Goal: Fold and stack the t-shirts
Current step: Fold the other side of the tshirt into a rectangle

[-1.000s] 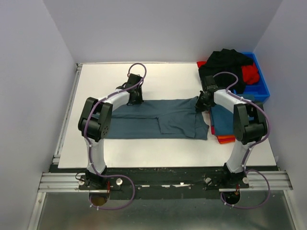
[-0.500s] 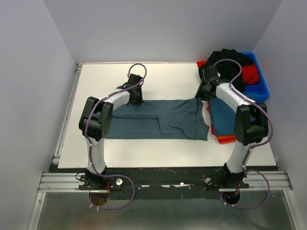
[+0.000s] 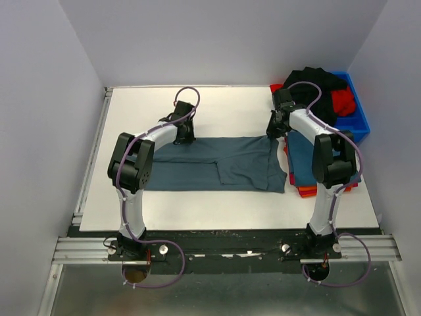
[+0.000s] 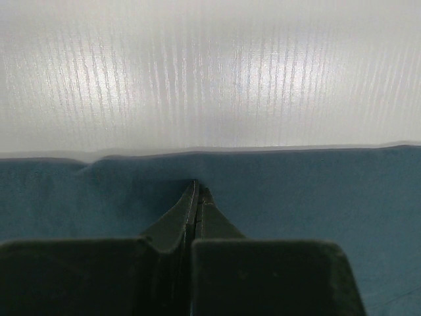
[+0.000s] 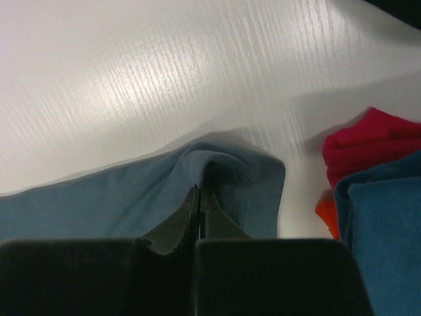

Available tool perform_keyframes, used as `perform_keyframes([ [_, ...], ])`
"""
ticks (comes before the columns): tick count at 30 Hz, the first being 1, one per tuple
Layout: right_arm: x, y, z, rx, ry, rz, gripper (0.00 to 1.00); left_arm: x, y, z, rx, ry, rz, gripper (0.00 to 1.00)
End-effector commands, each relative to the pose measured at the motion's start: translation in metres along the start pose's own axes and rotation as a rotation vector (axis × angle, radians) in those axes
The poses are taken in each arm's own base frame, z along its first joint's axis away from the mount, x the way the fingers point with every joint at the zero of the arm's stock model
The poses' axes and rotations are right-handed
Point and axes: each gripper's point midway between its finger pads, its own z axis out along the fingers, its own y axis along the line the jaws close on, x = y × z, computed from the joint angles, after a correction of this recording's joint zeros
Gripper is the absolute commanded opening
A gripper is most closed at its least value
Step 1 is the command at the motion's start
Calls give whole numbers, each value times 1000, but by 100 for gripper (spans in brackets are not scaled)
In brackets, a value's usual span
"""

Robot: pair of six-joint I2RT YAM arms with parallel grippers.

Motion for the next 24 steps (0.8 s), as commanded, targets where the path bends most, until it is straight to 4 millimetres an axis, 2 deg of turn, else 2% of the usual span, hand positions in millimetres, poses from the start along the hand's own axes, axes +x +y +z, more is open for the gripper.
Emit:
perform_keyframes([
  [1, 0, -11, 0, 33, 18, 24, 1, -2, 15, 4, -54, -1, -4, 0],
  [4, 2, -23, -1, 51, 22, 54, 1, 1, 17, 9, -52, 12, -11, 0],
  [9, 4, -36, 4, 54, 45, 86, 15, 5, 19, 15, -56, 27, -15, 0],
  [11, 3, -39, 4, 52, 53, 96, 17, 3, 21, 13, -66, 20, -15, 0],
  [14, 1, -39, -7, 39, 30, 96, 36, -9, 21, 3, -61, -14, -9, 0],
  [15, -2, -37, -13, 22, 10, 96, 42, -13, 21, -1, -62, -29, -7, 0],
  [17, -7, -31, -27, -21, -28, 96, 42, -25, 17, -11, -46, -77, -6, 0],
  [19, -7, -23, -41, -80, -57, 85, 42, -35, 13, -24, -25, -125, -13, 6],
  [24, 10, 30, -74, -282, -93, -18, 36, -46, 11, -57, 12, -237, -51, 12],
])
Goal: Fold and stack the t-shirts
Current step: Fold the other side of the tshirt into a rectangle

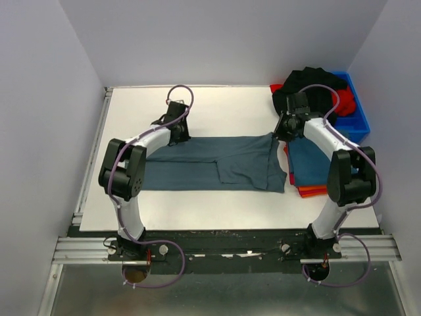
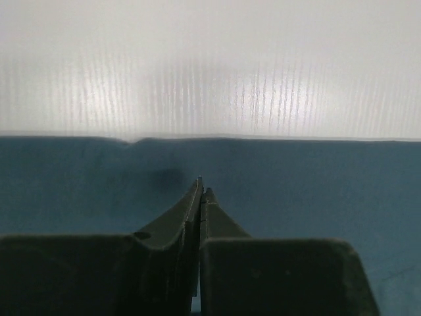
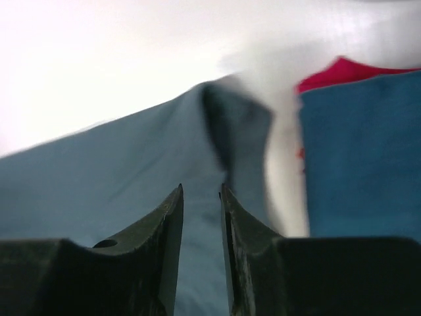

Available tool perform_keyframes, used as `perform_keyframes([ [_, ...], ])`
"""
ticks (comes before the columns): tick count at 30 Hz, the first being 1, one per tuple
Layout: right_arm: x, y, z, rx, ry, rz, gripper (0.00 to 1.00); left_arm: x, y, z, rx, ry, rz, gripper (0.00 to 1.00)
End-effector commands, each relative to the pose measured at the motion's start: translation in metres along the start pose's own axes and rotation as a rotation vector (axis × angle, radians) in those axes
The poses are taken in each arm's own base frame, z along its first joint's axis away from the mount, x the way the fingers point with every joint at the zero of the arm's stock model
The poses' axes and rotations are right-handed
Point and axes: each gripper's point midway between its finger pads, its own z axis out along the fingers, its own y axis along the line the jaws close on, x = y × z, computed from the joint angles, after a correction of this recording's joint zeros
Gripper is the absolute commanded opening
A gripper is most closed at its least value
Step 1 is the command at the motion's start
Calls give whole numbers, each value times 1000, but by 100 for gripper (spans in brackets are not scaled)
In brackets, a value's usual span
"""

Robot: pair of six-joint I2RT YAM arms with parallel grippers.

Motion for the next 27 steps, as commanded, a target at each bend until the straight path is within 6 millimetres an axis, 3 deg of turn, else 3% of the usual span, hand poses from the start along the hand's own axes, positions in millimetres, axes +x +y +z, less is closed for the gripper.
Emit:
perform_keyframes([
  [1, 9, 64, -29, -244, -47, -109, 33, -37, 0, -44, 19, -188, -37, 17],
  [2, 17, 77, -30, -298, -31, -124, 30, -39, 1, -52, 21, -213, -48, 18],
  [4, 35, 104, -31, -411, 19, -138, 4, -37, 5, -64, 25, -244, -69, 18],
  [5, 48, 119, -31, -473, 54, -151, 1, -33, 5, -69, 34, -254, -84, 18],
  [8, 81, 164, -33, -618, 129, -198, 1, -12, 10, -73, 59, -241, -115, 15],
  [12, 112, 202, -25, -726, 205, -240, 1, 11, 18, -56, 36, -138, -122, 5],
  [15, 128, 214, -15, -768, 244, -265, 1, 26, 21, -44, 28, -75, -124, 3],
  [20, 137, 212, 3, -764, 274, -263, 1, 53, 36, -33, -16, 24, -152, 2],
  [24, 139, 211, 14, -747, 285, -260, 1, 69, 46, -36, -62, 73, -159, 0],
  [27, 142, 207, 22, -718, 302, -246, 1, 73, 53, -51, -85, 62, -156, 0],
])
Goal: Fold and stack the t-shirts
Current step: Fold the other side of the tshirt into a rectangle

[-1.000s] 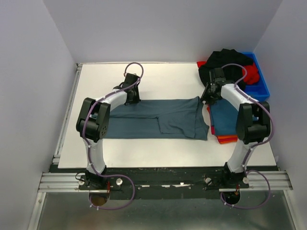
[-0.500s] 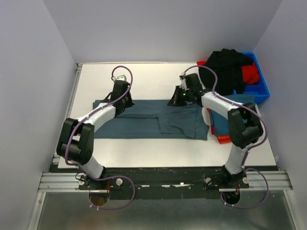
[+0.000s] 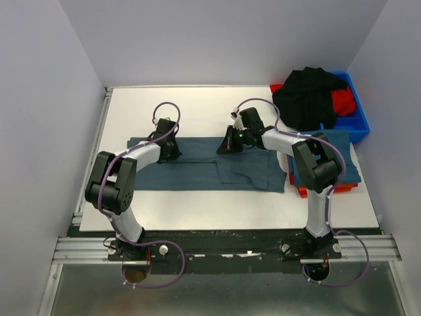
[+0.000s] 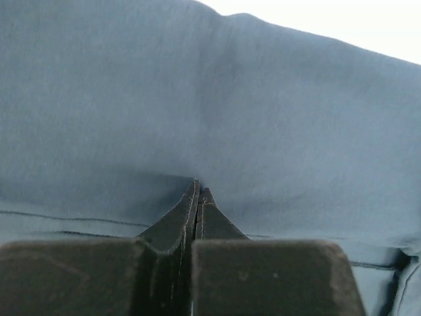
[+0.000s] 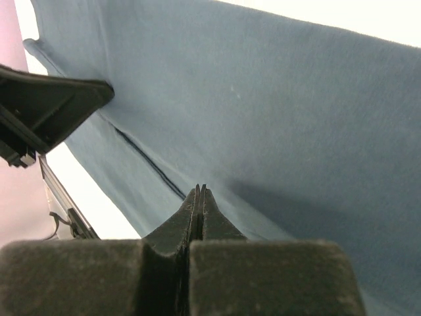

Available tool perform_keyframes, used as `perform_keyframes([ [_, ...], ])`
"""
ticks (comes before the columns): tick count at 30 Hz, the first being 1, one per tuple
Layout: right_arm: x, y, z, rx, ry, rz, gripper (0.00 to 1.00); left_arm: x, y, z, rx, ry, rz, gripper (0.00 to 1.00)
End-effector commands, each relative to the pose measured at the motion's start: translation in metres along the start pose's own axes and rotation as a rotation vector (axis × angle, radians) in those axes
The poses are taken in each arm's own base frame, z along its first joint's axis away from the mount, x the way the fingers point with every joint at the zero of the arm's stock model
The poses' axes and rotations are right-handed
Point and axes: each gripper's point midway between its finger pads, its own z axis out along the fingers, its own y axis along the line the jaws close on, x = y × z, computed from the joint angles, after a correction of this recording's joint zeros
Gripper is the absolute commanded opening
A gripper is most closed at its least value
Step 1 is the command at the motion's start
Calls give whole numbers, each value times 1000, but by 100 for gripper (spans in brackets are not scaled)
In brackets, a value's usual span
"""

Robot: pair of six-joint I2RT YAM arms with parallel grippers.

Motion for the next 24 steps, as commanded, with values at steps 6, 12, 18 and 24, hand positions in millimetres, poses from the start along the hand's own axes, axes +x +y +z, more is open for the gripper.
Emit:
perform_keyframes([
  [6, -2, -15, 11, 53, 15, 43, 1, 36, 49, -29, -123, 40, -25, 0],
  [12, -3, -16, 10, 62, 7, 44, 1, 39, 62, -35, -96, -35, -113, 0],
  [18, -6, 1, 1, -10, -14, 16, 1, -20, 80, -57, -31, -232, -253, 0],
  [24, -12, 31, 5, -140, -36, -23, 1, -58, 80, -82, -8, -333, -272, 0],
])
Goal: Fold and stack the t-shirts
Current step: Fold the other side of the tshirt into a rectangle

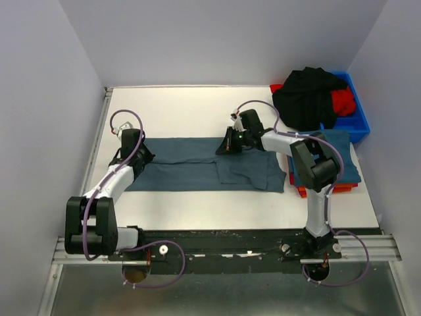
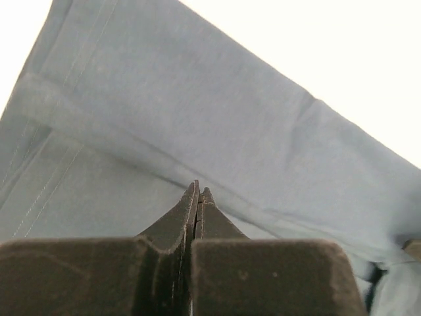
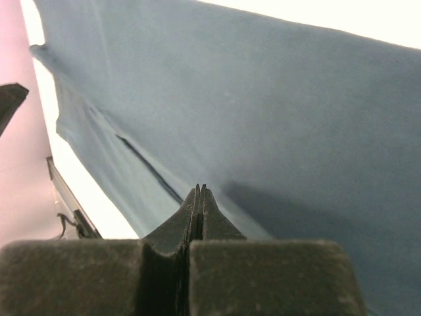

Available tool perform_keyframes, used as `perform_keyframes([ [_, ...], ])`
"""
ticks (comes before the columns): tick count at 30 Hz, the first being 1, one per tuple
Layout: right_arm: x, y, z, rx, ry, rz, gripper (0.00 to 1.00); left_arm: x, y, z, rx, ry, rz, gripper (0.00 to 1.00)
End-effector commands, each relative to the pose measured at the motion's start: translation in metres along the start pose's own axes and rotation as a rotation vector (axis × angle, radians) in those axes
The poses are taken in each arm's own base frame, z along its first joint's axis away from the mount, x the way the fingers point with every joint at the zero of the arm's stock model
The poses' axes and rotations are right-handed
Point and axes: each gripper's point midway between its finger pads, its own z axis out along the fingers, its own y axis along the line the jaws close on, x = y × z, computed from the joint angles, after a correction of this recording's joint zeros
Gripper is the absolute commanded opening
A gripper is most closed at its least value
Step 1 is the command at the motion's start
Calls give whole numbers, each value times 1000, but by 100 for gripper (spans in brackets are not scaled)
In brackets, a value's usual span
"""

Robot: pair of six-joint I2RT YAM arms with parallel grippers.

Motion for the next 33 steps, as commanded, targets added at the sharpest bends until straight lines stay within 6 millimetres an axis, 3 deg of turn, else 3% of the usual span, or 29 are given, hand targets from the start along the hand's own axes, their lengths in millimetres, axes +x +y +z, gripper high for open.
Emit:
perform_keyframes([
  [1, -11, 42, 1, -159, -18, -43, 1, -41, -18, -10, 54, -99, -23, 0],
  [3, -6, 55, 7, -198, -2, -54, 1, -39, -14, -4, 29, -67, -19, 0],
  [4, -5, 62, 11, -209, 1, -64, 1, -41, -3, 2, -4, -59, -35, 0],
  [9, 12, 82, 42, -228, 95, -89, 1, -23, 21, 31, -91, 40, -41, 0],
  [15, 28, 72, 60, -192, 171, -51, 1, -7, 44, 50, -161, 113, -75, 0],
  [19, 39, 60, 70, -152, 224, -6, 1, 4, 66, 39, -267, 106, -103, 0],
  [28, 39, 51, 71, -106, 217, -6, 1, -11, 73, 8, -291, -9, -139, 0],
  [33, 39, 53, 69, -107, 219, -5, 1, -2, 84, 3, -348, 1, -165, 0],
])
